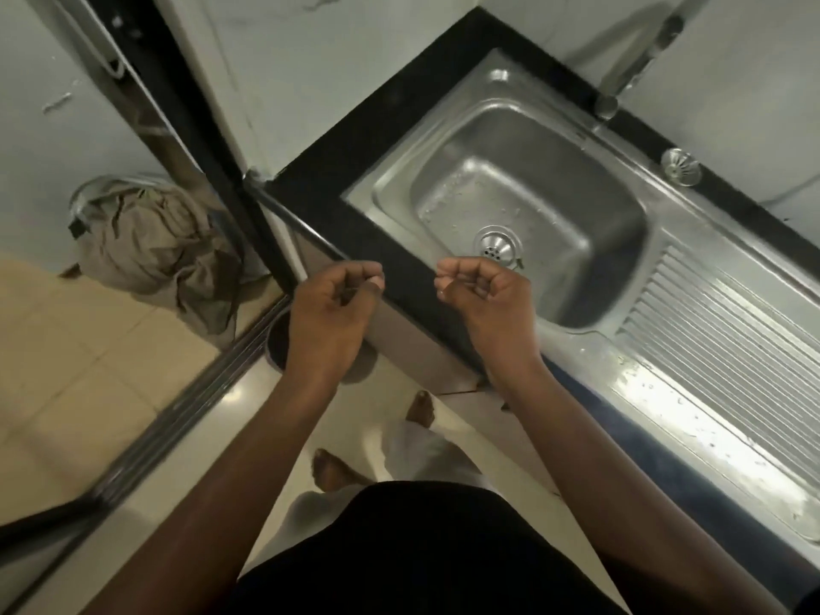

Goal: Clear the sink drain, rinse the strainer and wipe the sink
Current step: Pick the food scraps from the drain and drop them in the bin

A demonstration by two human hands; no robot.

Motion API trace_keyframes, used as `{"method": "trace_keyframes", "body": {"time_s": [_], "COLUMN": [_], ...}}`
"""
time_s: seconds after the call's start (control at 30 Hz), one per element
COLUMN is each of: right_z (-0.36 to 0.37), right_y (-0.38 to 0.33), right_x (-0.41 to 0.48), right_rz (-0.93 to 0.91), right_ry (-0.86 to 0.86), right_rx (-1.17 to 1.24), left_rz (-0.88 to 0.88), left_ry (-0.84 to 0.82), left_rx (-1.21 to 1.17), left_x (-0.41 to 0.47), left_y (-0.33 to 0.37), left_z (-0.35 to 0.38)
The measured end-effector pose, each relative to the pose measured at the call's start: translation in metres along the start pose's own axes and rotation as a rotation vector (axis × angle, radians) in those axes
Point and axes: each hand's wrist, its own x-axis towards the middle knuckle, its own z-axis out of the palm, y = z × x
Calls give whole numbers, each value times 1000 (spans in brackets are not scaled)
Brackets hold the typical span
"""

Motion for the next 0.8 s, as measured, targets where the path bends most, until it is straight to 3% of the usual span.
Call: {"method": "trace_keyframes", "body": {"time_s": [0.17,0.3,0.57,0.8], "right_z": [-72,-126,-178,-183], "right_y": [17,54,132,161], "right_x": [47,104,203,244], "right_rz": [53,193,210,183], "right_ry": [97,103,-144,-343], "right_rx": [-60,-294,-824,-988], "left_rz": [-3,-39,-130,-191], "left_ry": [-114,-167,-168,-166], "left_rx": [12,59,112,123], "left_x": [23,41,67,78], "left_y": [18,23,5,-2], "left_z": [52,88,140,167]}}
